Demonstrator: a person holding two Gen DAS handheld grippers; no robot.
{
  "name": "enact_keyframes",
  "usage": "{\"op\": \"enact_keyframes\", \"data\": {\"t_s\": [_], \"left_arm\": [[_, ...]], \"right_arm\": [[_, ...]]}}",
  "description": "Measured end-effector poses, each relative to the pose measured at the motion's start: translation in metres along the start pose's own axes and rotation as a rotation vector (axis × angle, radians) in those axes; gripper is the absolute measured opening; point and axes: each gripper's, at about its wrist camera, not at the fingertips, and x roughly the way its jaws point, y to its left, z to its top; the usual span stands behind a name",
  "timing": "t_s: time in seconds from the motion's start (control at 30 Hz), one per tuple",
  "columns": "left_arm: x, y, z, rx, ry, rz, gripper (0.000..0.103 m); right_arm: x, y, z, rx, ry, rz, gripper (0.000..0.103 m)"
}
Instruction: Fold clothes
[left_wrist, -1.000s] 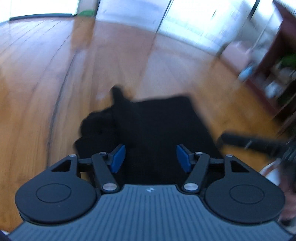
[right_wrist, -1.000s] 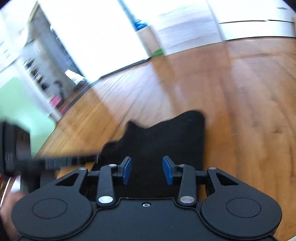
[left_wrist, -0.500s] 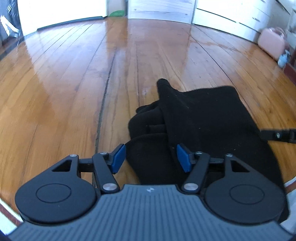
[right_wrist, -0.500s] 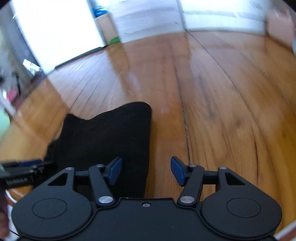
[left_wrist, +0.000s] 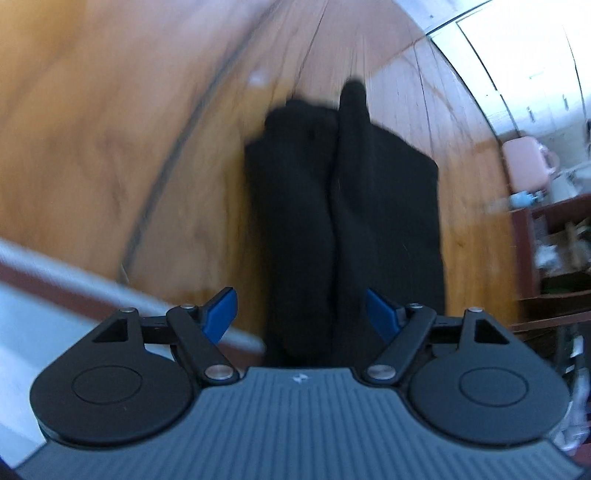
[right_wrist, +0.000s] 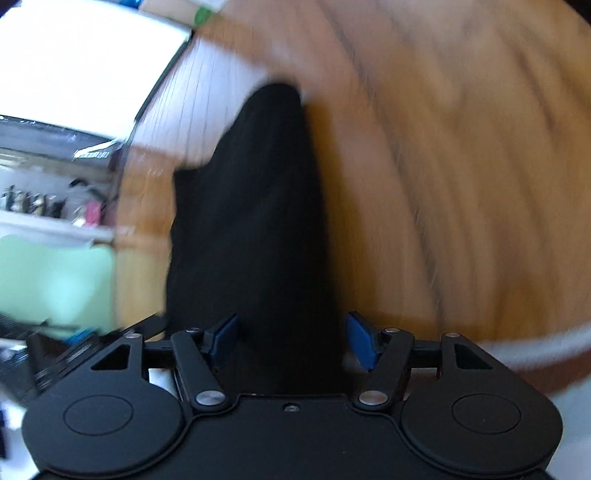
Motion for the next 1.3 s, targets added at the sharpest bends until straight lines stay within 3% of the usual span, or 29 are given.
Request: {"op": "enact_keyframes", "data": {"t_s": [0.07,0.13,0.17,0.2,0.27,0.3,0.4,0.5,0.63,0.67,0.7,0.8,0.83,0.87,0.9,0.93,0.97,1.0,1.07,1.13,1.23,1.3], "left_arm": [[0.000,0.004,-0.010,-0.054,0.030,-0.019,0.076],[-0.006,-0.003,-0.021,-0.037,0.016,-0.018,0.076],[-0.009,-0.006,-0.027,-0.029,0.009,-0.018,0.076],[-0.012,-0.009,-0.033,-0.023,0.005,-0.019,0.076],[-0.018,-0.013,-0.048,-0.018,-0.008,-0.013,0.079],[-0.021,-0.015,-0.057,-0.016,-0.027,0.025,0.080],[-0.029,-0.021,-0.075,-0.016,-0.085,0.111,0.080],[-0.030,-0.007,-0.085,-0.155,-0.089,-0.034,0.084],[-0.013,0.033,-0.099,-0.471,-0.080,-0.297,0.085],[-0.009,0.040,-0.100,-0.519,-0.083,-0.324,0.085],[-0.009,0.043,-0.099,-0.529,-0.102,-0.309,0.085],[-0.015,0.037,-0.086,-0.440,-0.182,-0.158,0.085],[-0.014,0.035,-0.083,-0.411,-0.215,-0.139,0.081],[-0.014,0.037,-0.083,-0.401,-0.255,-0.125,0.075],[-0.016,0.037,-0.081,-0.383,-0.290,-0.114,0.052],[-0.017,0.035,-0.077,-0.361,-0.301,-0.082,0.041],[-0.018,0.033,-0.073,-0.340,-0.291,-0.060,0.040],[-0.021,0.030,-0.068,-0.311,-0.277,-0.036,0.040],[-0.026,0.020,-0.063,-0.221,-0.283,0.045,0.040],[-0.029,0.008,-0.060,-0.117,-0.306,0.162,0.040],[-0.025,0.004,-0.056,-0.063,-0.331,0.243,0.040],[-0.023,0.009,-0.054,-0.070,-0.327,0.240,0.040]], "right_arm": [[-0.002,0.001,-0.010,0.022,0.012,0.009,0.071],[0.003,0.001,-0.018,0.031,0.030,0.030,0.072],[0.005,0.002,-0.020,0.031,0.036,0.050,0.065],[0.006,0.003,-0.022,0.021,0.036,0.067,0.046],[0.006,0.011,-0.019,-0.010,0.043,0.075,0.028],[0.007,0.012,-0.020,-0.006,0.046,0.095,0.023],[0.014,0.013,-0.023,0.098,0.060,0.177,0.023],[0.023,0.016,-0.034,0.233,0.070,0.260,0.023],[0.030,0.029,-0.050,0.356,0.072,0.348,0.023],[0.032,0.032,-0.054,0.385,0.075,0.366,0.023],[0.034,0.033,-0.058,0.404,0.091,0.375,0.023],[0.046,0.034,-0.071,0.456,0.142,0.391,0.022],[0.048,0.033,-0.076,0.466,0.161,0.394,0.022],[0.050,0.033,-0.078,0.459,0.180,0.384,0.022],[0.052,0.033,-0.079,0.451,0.200,0.373,0.023],[0.052,0.033,-0.077,0.440,0.209,0.366,0.028],[0.047,0.034,-0.075,0.427,0.207,0.356,0.031],[0.041,0.034,-0.073,0.415,0.205,0.345,0.048],[0.023,0.041,-0.068,0.337,0.144,0.364,0.076],[0.002,0.047,-0.063,0.247,0.040,0.343,0.077],[-0.018,0.052,-0.046,0.111,-0.142,0.224,0.077],[-0.020,0.052,-0.031,0.018,-0.234,0.100,0.077]]}}
